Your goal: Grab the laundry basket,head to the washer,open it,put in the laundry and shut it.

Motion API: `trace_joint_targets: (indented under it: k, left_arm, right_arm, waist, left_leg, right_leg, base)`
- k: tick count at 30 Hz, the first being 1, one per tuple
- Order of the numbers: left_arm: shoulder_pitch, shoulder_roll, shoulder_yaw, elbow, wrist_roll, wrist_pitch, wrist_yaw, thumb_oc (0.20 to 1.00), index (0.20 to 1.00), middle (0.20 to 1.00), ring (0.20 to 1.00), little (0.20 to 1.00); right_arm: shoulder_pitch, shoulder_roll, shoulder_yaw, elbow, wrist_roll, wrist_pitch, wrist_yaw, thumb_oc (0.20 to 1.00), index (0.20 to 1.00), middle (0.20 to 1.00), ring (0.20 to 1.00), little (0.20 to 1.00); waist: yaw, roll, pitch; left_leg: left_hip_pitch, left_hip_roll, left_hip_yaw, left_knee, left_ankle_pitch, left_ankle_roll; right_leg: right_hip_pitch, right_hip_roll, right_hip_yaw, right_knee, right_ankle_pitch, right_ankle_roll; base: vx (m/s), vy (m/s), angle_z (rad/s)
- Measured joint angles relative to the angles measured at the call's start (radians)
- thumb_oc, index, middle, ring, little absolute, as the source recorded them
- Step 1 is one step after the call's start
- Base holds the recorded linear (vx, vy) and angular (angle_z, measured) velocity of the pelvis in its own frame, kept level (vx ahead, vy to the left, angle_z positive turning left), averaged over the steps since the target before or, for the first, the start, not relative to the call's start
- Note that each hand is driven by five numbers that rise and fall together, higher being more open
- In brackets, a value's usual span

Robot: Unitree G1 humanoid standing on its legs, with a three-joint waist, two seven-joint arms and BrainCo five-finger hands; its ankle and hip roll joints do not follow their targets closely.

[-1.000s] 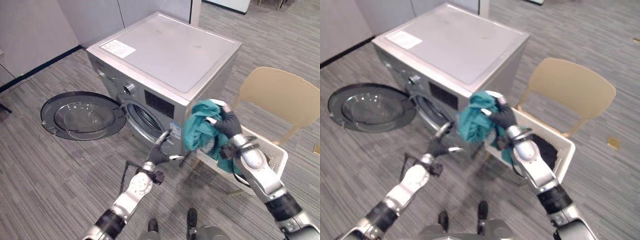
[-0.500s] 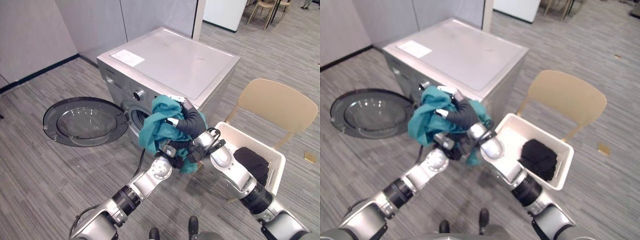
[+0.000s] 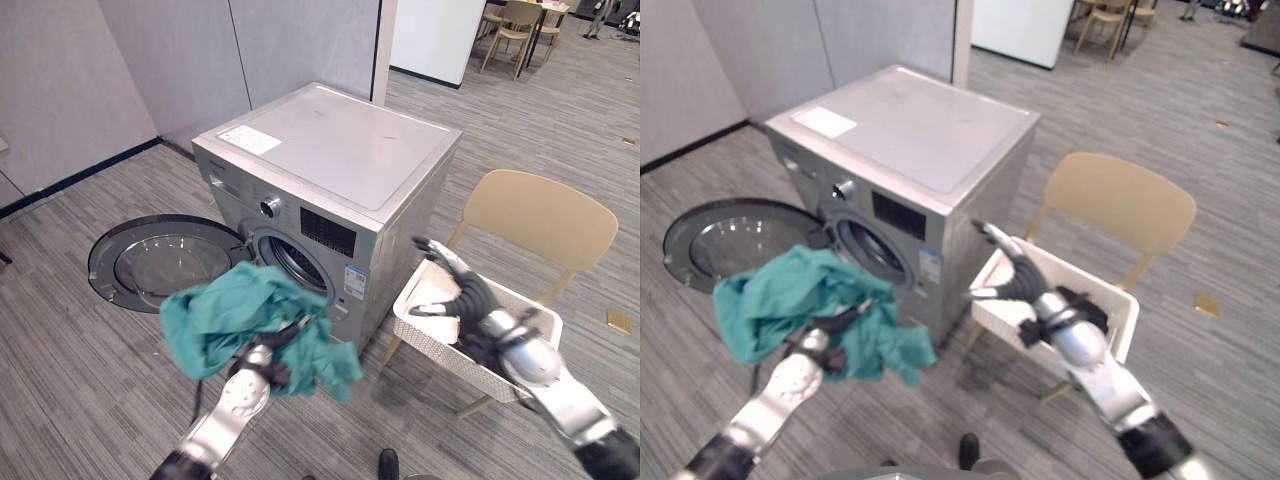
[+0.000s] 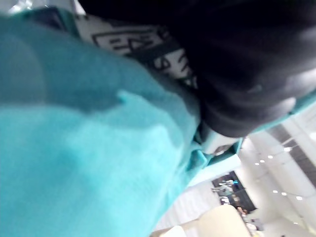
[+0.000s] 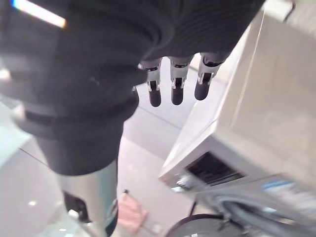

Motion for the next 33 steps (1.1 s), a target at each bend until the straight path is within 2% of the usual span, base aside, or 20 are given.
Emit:
trace_joint_targets:
  k: [4,6,10,12,16,17,19,20,21,22,23,24,25,27,28,29,30,31,32,33]
  left_arm:
    - [0.060,-0.023,0.018,0.218,-0.003,-0.010,-0.040,0.200,0.200,0.200,0.200,0.200]
    - [0.103,-0.033,0.040,0.304,-0.003,-0.003,-0.057,0.200,0.200,0.200,0.200,0.200]
    - [0.106,-0.075,0.080,0.449,-0.004,0.025,-0.068,0.200,0.200,0.200,0.200,0.200]
    - [0.080,-0.107,0.105,0.589,-0.004,0.029,-0.070,0.200,0.200,0.200,0.200,0.200]
    - [0.063,-0.118,0.117,0.623,-0.006,0.036,-0.066,0.200,0.200,0.200,0.200,0.200]
    - [0.044,-0.122,0.116,0.634,-0.006,0.036,-0.061,0.200,0.200,0.200,0.200,0.200]
    - [-0.029,-0.145,0.115,0.623,-0.008,0.032,-0.052,0.200,0.200,0.200,0.200,0.200]
    - [-0.040,-0.153,0.114,0.612,-0.009,0.031,-0.050,0.200,0.200,0.200,0.200,0.200]
    - [-0.045,-0.160,0.114,0.607,-0.011,0.031,-0.047,0.200,0.200,0.200,0.200,0.200]
    - [-0.052,-0.163,0.114,0.601,-0.030,0.033,-0.046,0.200,0.200,0.200,0.200,0.200]
    - [-0.057,-0.164,0.115,0.598,-0.043,0.033,-0.046,0.200,0.200,0.200,0.200,0.200]
    - [-0.059,-0.165,0.115,0.595,-0.046,0.034,-0.046,0.200,0.200,0.200,0.200,0.200]
    - [-0.047,-0.167,0.115,0.598,-0.046,0.037,-0.041,0.200,0.200,0.200,0.200,0.200]
    - [-0.046,-0.172,0.116,0.596,-0.046,0.035,-0.039,0.200,0.200,0.200,0.200,0.200]
    - [-0.049,-0.173,0.116,0.597,-0.046,0.036,-0.037,0.200,0.200,0.200,0.200,0.200]
    - [-0.050,-0.177,0.116,0.591,-0.046,0.037,-0.036,0.200,0.200,0.200,0.200,0.200]
    - [-0.049,-0.177,0.117,0.586,-0.046,0.037,-0.036,0.200,0.200,0.200,0.200,0.200]
    - [-0.050,-0.176,0.116,0.584,-0.046,0.037,-0.036,0.200,0.200,0.200,0.200,0.200]
    - [-0.047,-0.172,0.119,0.579,-0.046,0.035,-0.036,0.200,0.200,0.200,0.200,0.200]
    - [-0.049,-0.172,0.127,0.585,-0.046,0.036,-0.036,0.200,0.200,0.200,0.200,0.200]
  right_arm:
    - [0.125,0.060,-0.007,0.257,-0.072,0.003,0.004,1.000,1.000,1.000,1.000,1.000]
    - [0.175,0.090,0.000,0.384,-0.099,0.032,0.019,1.000,1.000,1.000,1.000,1.000]
    - [0.181,0.119,0.031,0.508,-0.098,0.057,0.046,1.000,1.000,1.000,1.000,1.000]
    - [0.142,0.161,0.045,0.595,-0.096,0.049,0.051,1.000,1.000,1.000,1.000,1.000]
    - [0.112,0.175,0.084,0.622,-0.093,0.048,0.058,1.000,1.000,1.000,1.000,1.000]
    - [0.095,0.176,0.106,0.640,-0.091,0.048,0.055,1.000,1.000,1.000,1.000,1.000]
    - [0.090,0.171,0.106,0.642,-0.090,0.050,0.045,1.000,1.000,1.000,1.000,1.000]
    - [0.072,0.172,0.105,0.647,-0.091,0.050,0.045,1.000,1.000,1.000,1.000,1.000]
    - [0.059,0.174,0.105,0.654,-0.091,0.050,0.040,1.000,1.000,1.000,1.000,1.000]
    - [0.054,0.176,0.106,0.655,-0.092,0.050,0.035,1.000,1.000,1.000,1.000,1.000]
    - [0.047,0.178,0.105,0.653,-0.093,0.051,0.031,1.000,1.000,1.000,1.000,1.000]
    - [0.044,0.176,0.103,0.653,-0.095,0.052,0.029,1.000,1.000,1.000,1.000,1.000]
    - [0.024,0.173,0.114,0.663,-0.098,0.060,0.017,1.000,1.000,1.000,1.000,1.000]
    - [0.013,0.188,0.083,0.669,-0.099,0.058,0.009,1.000,1.000,1.000,1.000,1.000]
    - [0.009,0.199,0.086,0.683,-0.099,0.062,-0.003,1.000,1.000,1.000,1.000,1.000]
    - [0.007,0.200,0.081,0.685,-0.106,0.064,-0.007,1.000,1.000,1.000,1.000,1.000]
    - [0.005,0.204,0.086,0.689,-0.106,0.065,-0.009,1.000,1.000,1.000,1.000,1.000]
    - [0.010,0.205,0.102,0.692,-0.108,0.070,-0.009,1.000,1.000,1.000,1.000,1.000]
    - [0.020,0.214,0.120,0.695,-0.108,0.074,-0.006,1.000,1.000,1.000,1.000,1.000]
    - [0.018,0.224,0.129,0.699,-0.108,0.082,-0.006,1.000,1.000,1.000,1.000,1.000]
  waist:
    - [0.000,0.009,-0.006]
    - [-0.001,0.014,-0.004]
    - [-0.008,0.015,-0.004]
    - [-0.020,0.016,-0.003]
    - [-0.015,0.024,0.005]
    - [-0.002,0.025,0.016]
    - [0.008,0.027,0.059]
    - [0.019,0.037,0.082]
    - [0.019,0.042,0.097]
    - [0.008,0.032,0.110]
    - [0.004,0.019,0.123]
    - [0.007,0.007,0.130]
    - [0.002,-0.003,0.137]
    - [0.012,-0.019,0.145]
    - [0.003,-0.009,0.141]
    - [0.003,-0.008,0.137]
    - [0.004,-0.014,0.135]
    - [0.001,-0.022,0.127]
    - [0.006,-0.043,0.104]
    - [0.006,-0.056,0.095]
  left_leg:
    - [-0.004,0.003,0.001,0.000,0.000,0.000]
    - [-0.004,0.006,0.001,-0.005,-0.001,0.001]
    - [-0.007,0.008,0.001,-0.005,-0.006,0.004]
    - [-0.004,0.010,0.003,-0.002,-0.008,0.007]
    - [-0.045,0.011,-0.002,0.028,-0.005,0.004]
    - [-0.099,0.009,-0.016,0.074,-0.006,-0.001]
    - [-0.175,0.002,-0.066,0.148,-0.005,-0.010]
    - [-0.182,0.004,-0.058,0.143,-0.004,-0.014]
    - [-0.190,0.011,-0.048,0.135,-0.014,-0.018]
    - [-0.199,0.031,0.017,0.147,-0.048,-0.032]
    - [-0.207,0.061,0.119,0.166,-0.061,-0.040]
    - [-0.209,0.087,0.187,0.170,-0.054,-0.035]
    - [-0.210,0.133,0.259,0.155,-0.045,-0.048]
    - [-0.212,0.162,0.246,0.138,-0.035,-0.049]
    - [-0.215,0.168,0.261,0.133,-0.032,-0.050]
    - [-0.216,0.182,0.324,0.129,-0.031,-0.039]
    - [-0.219,0.178,0.338,0.133,-0.021,-0.040]
    - [-0.227,0.165,0.326,0.140,-0.012,-0.039]
    - [-0.231,0.123,0.313,0.132,0.026,-0.031]
    - [-0.227,0.103,0.309,0.128,0.027,-0.029]
  right_leg:
    - [-0.005,0.003,0.001,0.000,0.000,0.001]
    - [-0.004,0.005,0.001,-0.001,0.000,0.001]
    - [-0.007,0.007,0.002,-0.002,0.000,0.001]
    - [-0.006,0.008,0.003,-0.002,-0.001,-0.001]
    - [-0.034,0.007,0.001,0.008,-0.001,-0.001]
    - [-0.054,0.006,-0.009,0.017,-0.001,-0.001]
    - [-0.058,-0.015,-0.077,0.004,-0.002,-0.003]
    - [-0.052,-0.013,-0.094,0.003,0.002,-0.005]
    - [-0.049,-0.015,-0.115,0.003,0.001,-0.010]
    - [-0.033,-0.027,-0.152,-0.020,0.011,-0.034]
    - [-0.022,-0.045,-0.191,-0.040,0.014,-0.045]
    - [-0.022,-0.060,-0.206,-0.040,0.009,-0.041]
    - [-0.010,-0.079,-0.252,-0.040,-0.001,-0.025]
    - [0.001,-0.091,-0.271,-0.039,-0.005,-0.016]
    - [0.009,-0.097,-0.292,-0.040,-0.005,-0.016]
    - [0.025,-0.115,-0.338,-0.040,-0.006,0.024]
    - [0.037,-0.129,-0.348,-0.036,-0.011,0.038]
    - [0.041,-0.144,-0.348,-0.034,-0.018,0.050]
    - [0.041,-0.172,-0.321,-0.033,-0.017,0.054]
    - [0.036,-0.196,-0.321,-0.018,-0.020,0.062]
  base:
    - [-0.01,-0.029,-0.01]
    - [-0.01,-0.019,0.00]
    - [0.00,0.000,0.00]
    - [-0.04,-0.027,-0.01]
    - [-0.15,-0.044,0.05]
    - [-0.13,-0.030,0.47]
    - [-0.05,-0.004,0.90]
    - [0.00,0.047,0.82]
    - [0.02,0.049,0.75]
    - [0.18,0.154,0.96]
    - [0.21,0.177,1.03]
    - [0.30,0.317,1.19]
    - [0.13,0.199,0.91]
    - [0.15,0.225,0.62]
    - [0.36,0.397,0.68]
    - [0.30,0.290,0.71]
    - [0.37,0.324,0.74]
    - [0.24,0.216,0.66]
    - [0.33,0.297,0.56]
    - [0.26,0.269,0.39]
